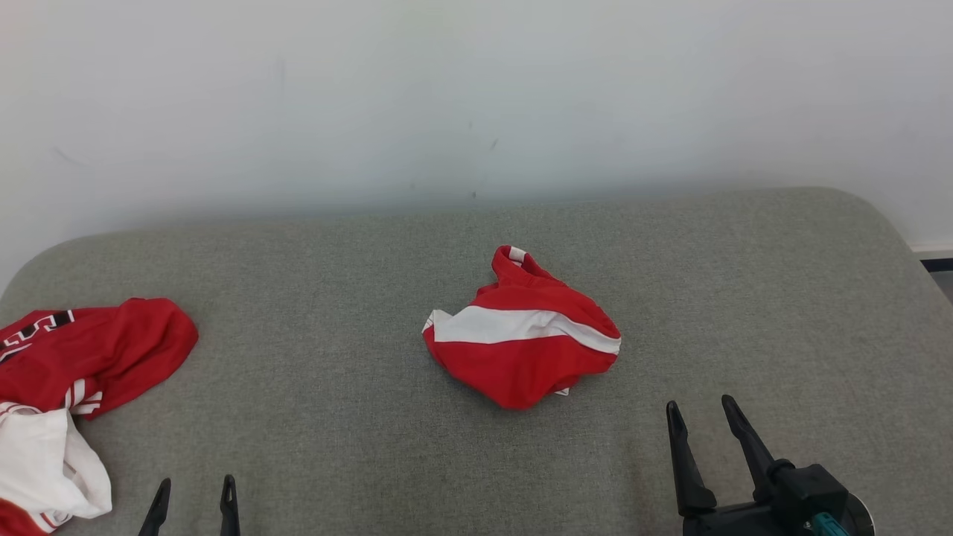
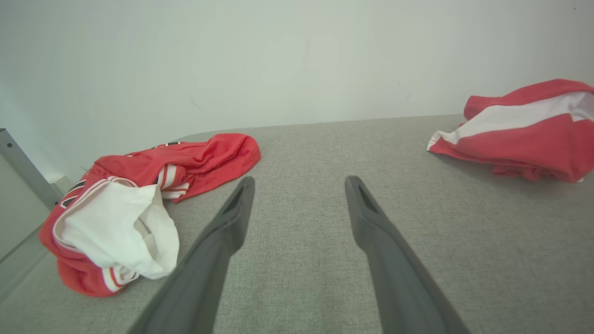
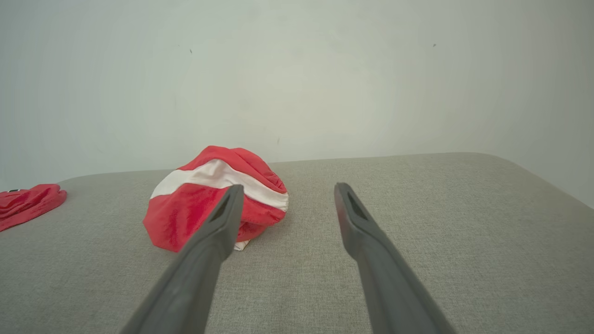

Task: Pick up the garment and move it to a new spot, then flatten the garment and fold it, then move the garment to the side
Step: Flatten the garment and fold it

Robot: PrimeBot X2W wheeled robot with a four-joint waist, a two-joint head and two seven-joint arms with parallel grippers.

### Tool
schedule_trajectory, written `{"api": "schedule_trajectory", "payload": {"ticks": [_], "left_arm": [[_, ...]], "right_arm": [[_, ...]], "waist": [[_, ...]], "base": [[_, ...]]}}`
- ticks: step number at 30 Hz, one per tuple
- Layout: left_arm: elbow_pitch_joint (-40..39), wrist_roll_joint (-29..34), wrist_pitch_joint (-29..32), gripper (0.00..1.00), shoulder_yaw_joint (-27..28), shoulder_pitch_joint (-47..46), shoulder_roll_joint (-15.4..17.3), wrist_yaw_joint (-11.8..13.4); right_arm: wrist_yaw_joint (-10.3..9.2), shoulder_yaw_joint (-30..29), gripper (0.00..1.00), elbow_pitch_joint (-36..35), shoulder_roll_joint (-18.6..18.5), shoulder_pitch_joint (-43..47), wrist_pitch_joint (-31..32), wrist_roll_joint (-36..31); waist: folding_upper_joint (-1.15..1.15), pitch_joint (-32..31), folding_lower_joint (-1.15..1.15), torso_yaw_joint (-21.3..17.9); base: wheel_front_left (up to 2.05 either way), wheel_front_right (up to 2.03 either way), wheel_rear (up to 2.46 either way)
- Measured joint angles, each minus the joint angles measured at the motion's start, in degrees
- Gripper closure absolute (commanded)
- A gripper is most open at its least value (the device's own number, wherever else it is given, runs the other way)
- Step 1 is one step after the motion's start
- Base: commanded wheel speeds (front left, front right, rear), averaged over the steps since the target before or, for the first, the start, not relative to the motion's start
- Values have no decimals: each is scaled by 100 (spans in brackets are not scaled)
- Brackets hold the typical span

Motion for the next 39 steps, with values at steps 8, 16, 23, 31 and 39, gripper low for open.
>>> {"api": "schedule_trajectory", "payload": {"ticks": [8,16,23,31,39], "left_arm": [[-20,8,0,0,13,55,11,1],[-221,-2,2,0,-3,67,14,37],[-367,-38,86,0,-37,99,29,57],[-415,-145,202,0,-64,130,56,57],[-445,-278,311,0,-77,193,63,49]], "right_arm": [[0,-3,0,77,0,43,0,-80],[0,-4,0,135,0,77,0,-86],[0,-9,0,146,0,84,0,-87],[0,-19,0,179,0,84,0,-87],[0,-14,0,204,0,83,0,-87]], "waist": [[0,-26,0,8],[0,-69,0,7],[0,-95,0,-3],[0,-115,0,-8],[0,-120,0,-16]], "base": [[0,0,0],[0,0,0],[0,0,0],[0,0,0],[0,0,0]]}}
